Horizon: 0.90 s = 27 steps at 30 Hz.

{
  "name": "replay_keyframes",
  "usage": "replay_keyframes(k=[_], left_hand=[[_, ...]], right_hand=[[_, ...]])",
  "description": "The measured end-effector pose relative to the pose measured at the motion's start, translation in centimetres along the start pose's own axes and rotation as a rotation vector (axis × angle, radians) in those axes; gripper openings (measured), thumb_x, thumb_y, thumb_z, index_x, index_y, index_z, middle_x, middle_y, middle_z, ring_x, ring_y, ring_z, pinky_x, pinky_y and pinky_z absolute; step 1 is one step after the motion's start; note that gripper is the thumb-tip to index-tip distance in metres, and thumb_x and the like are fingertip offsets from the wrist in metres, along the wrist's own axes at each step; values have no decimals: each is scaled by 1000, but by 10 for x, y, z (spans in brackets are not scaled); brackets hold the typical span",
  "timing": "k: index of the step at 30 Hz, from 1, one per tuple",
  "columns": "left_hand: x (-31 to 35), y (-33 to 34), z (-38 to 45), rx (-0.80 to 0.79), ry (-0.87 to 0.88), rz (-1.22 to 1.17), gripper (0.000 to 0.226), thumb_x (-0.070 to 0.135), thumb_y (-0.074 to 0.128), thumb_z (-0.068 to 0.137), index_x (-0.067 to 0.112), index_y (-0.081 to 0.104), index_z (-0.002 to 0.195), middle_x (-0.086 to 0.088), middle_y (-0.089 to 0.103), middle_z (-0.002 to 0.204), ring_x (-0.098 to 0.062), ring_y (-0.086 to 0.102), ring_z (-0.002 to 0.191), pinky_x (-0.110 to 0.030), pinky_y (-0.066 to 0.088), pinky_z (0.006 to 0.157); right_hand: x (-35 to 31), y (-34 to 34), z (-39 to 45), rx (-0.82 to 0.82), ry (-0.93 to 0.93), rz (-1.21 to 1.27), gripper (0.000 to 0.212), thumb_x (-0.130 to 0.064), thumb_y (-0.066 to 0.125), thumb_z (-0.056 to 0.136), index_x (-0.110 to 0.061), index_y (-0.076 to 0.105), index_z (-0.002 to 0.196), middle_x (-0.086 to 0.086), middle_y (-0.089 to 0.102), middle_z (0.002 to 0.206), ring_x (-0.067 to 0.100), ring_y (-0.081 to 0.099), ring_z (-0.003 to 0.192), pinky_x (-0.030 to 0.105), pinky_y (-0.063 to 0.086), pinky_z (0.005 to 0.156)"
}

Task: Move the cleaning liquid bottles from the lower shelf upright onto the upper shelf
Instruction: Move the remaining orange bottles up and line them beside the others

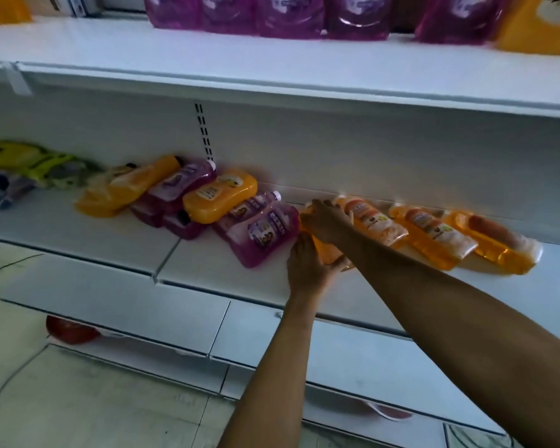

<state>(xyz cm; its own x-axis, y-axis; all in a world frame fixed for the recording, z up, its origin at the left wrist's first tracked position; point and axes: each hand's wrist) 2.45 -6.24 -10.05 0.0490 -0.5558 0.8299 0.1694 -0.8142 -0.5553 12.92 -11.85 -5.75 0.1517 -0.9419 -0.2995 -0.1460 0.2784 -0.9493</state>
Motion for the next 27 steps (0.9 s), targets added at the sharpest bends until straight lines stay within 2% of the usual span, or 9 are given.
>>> replay_keyframes(k=[2, 4, 6, 9, 12, 14, 17, 20, 27], left_hand=[[-4, -9, -7, -60, 21, -159, 83, 45, 83, 74, 23, 42, 142, 5, 58, 136, -15, 53, 127, -39, 42, 110], [-5, -17, -19, -69, 57, -224, 74, 37, 87, 71, 30, 48, 133, 20, 62, 119, 11, 56, 107, -20, 49, 98], [0, -25, -35, -46, 103, -242, 86, 37, 89, 69, 29, 42, 142, 26, 60, 115, 22, 52, 97, -2, 45, 83], [15, -41, -60, -109, 138, -326, 95, 50, 85, 68, 38, 34, 147, 24, 62, 125, 14, 58, 105, -6, 48, 85], [27, -62, -82, -240, 137, -482, 99, 48, 87, 63, 45, 34, 147, 23, 58, 132, 1, 60, 117, -20, 55, 90], [38, -77, -94, -306, 185, -469, 97, 40, 88, 66, 53, 33, 144, 27, 55, 134, 0, 58, 119, -23, 57, 88], [60, -93, -106, -314, 267, -457, 90, 34, 87, 67, 60, 34, 135, 39, 52, 127, 9, 54, 119, -12, 52, 81], [73, -95, -114, -304, 332, -495, 87, 31, 87, 67, 55, 38, 133, 38, 54, 127, 7, 55, 120, -13, 53, 81], [92, -96, -121, -391, 344, -570, 84, 38, 86, 64, 73, 39, 125, 33, 55, 129, 1, 58, 121, -19, 55, 84]], right_hand=[[5, -4, -14, 47, 14, 89, 47, -43, 47, 100, -17, 48, 139, 15, 57, 136, 34, 58, 117, 45, 49, 100], [14, -12, -36, 111, -1, 376, 45, -34, 58, 98, -23, 50, 141, 12, 61, 131, 31, 64, 108, 42, 55, 93], [24, -27, -66, 149, -104, 654, 48, -21, 63, 96, -28, 51, 141, 6, 61, 131, 24, 64, 105, 34, 60, 79], [36, -54, -117, 194, -229, 747, 55, -15, 68, 93, -37, 47, 139, -12, 53, 128, 11, 55, 110, 11, 51, 69], [43, -68, -164, 217, -243, 785, 67, -17, 73, 89, -45, 37, 139, -14, 47, 138, 8, 47, 121, 21, 53, 86], [43, -75, -191, 237, -235, 741, 76, -36, 76, 83, -52, 28, 141, -15, 39, 148, 3, 44, 121, 24, 49, 91], [40, -88, -214, 280, -197, 905, 88, -55, 75, 65, -53, 31, 140, -29, 45, 134, -10, 53, 106, 9, 51, 78], [40, -98, -224, 264, -217, 1180, 82, -45, 81, 59, -56, 41, 130, -37, 60, 111, -4, 66, 101, 14, 56, 69], [31, -110, -246, 310, -181, 1233, 78, -42, 76, 66, -65, 35, 129, -32, 60, 116, 2, 65, 108, 17, 58, 71]])
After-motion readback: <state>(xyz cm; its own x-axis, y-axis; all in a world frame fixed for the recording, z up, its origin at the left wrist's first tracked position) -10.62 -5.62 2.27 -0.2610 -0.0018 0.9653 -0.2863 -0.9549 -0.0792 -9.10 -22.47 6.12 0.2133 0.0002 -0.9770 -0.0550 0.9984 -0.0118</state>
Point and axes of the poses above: each hand's wrist, its own z-axis towards the middle knuckle, its own y-axis out of the palm, x = y × z
